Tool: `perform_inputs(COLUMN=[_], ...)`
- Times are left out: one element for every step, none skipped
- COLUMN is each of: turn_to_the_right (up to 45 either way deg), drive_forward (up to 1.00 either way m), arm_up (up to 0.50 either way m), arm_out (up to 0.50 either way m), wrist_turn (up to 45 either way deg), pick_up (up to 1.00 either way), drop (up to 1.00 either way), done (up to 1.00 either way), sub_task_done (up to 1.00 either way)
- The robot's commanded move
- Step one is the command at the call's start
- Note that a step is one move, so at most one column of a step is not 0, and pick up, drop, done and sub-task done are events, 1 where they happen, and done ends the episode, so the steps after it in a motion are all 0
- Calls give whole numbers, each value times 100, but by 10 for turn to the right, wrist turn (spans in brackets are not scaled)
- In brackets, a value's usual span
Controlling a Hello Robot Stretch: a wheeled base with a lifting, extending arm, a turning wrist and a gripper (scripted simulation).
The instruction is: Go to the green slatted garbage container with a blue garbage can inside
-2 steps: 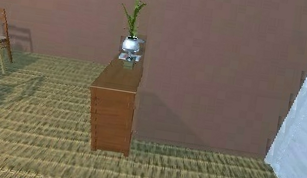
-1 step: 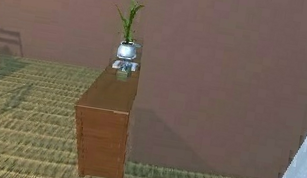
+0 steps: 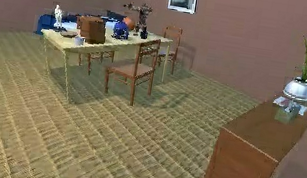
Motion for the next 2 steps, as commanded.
perform_inputs(turn_to_the_right=[-420,0], drive_forward=[0,100], arm_up=[0,0], arm_out=[0,0], wrist_turn=[0,0], pick_up=[0,0], drop=[0,0], done=[0,0], sub_task_done=[0,0])
